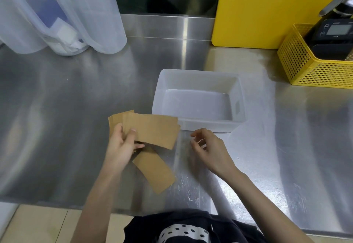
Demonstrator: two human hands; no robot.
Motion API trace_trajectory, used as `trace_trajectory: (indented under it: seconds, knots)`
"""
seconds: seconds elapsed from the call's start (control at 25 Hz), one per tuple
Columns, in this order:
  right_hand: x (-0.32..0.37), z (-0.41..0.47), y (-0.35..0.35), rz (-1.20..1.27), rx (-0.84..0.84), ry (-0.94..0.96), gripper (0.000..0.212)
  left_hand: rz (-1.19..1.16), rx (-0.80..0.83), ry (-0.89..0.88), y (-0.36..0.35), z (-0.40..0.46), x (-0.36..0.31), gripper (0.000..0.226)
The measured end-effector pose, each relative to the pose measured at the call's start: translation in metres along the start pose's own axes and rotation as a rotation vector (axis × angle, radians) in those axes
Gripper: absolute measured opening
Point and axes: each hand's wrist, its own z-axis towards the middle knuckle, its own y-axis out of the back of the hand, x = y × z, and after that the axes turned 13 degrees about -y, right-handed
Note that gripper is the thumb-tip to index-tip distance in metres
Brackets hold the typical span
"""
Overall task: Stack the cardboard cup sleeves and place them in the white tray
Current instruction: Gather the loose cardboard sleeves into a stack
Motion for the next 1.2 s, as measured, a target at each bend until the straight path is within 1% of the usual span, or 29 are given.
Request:
trace_trajectory:
  seconds: [0.04, 0.12, 0.24, 0.28, 0.36, 0.44, 0.56, 0.8, 0.88, 0.96, 1.0, 1.08, 1.16, 1.2]
  knots:
    - [0.001, 0.000, -0.006, -0.070, 0.063, 0.001, 0.018, -0.013, -0.052, -0.005, 0.009, 0.003, 0.000, 0.018]
    - [0.006, -0.001, -0.021, -0.227, 0.203, -0.013, 0.030, -0.039, -0.131, -0.017, 0.022, 0.006, 0.002, 0.009]
    - [0.019, -0.007, -0.051, -0.535, 0.329, -0.034, 0.061, -0.058, -0.179, -0.014, 0.031, 0.005, 0.009, 0.008]
    - [0.024, -0.010, -0.061, -0.628, 0.334, -0.020, 0.067, -0.059, -0.188, -0.008, 0.032, 0.004, 0.010, 0.008]
    - [0.029, -0.016, -0.076, -0.745, 0.295, 0.024, 0.067, -0.064, -0.194, -0.003, 0.033, 0.001, 0.013, 0.008]
    - [0.030, -0.017, -0.084, -0.779, 0.253, 0.028, 0.064, -0.073, -0.191, -0.003, 0.034, 0.000, 0.016, 0.008]
    - [0.031, -0.014, -0.089, -0.812, 0.266, -0.011, 0.065, -0.084, -0.182, 0.002, 0.033, 0.000, 0.019, 0.009]
    - [0.027, -0.013, -0.086, -0.705, 0.266, -0.059, 0.064, -0.084, -0.167, 0.007, 0.031, 0.000, 0.019, 0.011]
    - [0.020, -0.010, -0.076, -0.656, 0.266, -0.051, 0.057, -0.087, -0.174, 0.007, 0.031, 0.000, 0.019, 0.011]
    - [0.011, -0.007, -0.063, -0.491, 0.281, -0.045, 0.041, -0.091, -0.187, 0.008, 0.031, 0.000, 0.020, 0.011]
    - [0.007, -0.006, -0.055, -0.379, 0.287, -0.053, 0.038, -0.093, -0.190, 0.009, 0.031, 0.000, 0.020, 0.011]
    - [-0.001, -0.007, -0.036, -0.188, 0.263, -0.087, 0.041, -0.098, -0.186, 0.012, 0.027, 0.000, 0.020, 0.010]
    - [-0.008, -0.009, -0.017, -0.080, 0.219, -0.119, 0.040, -0.102, -0.169, 0.014, 0.024, 0.000, 0.019, 0.010]
    - [-0.012, -0.011, -0.008, -0.052, 0.204, -0.129, 0.036, -0.101, -0.158, 0.015, 0.023, 0.001, 0.018, 0.011]
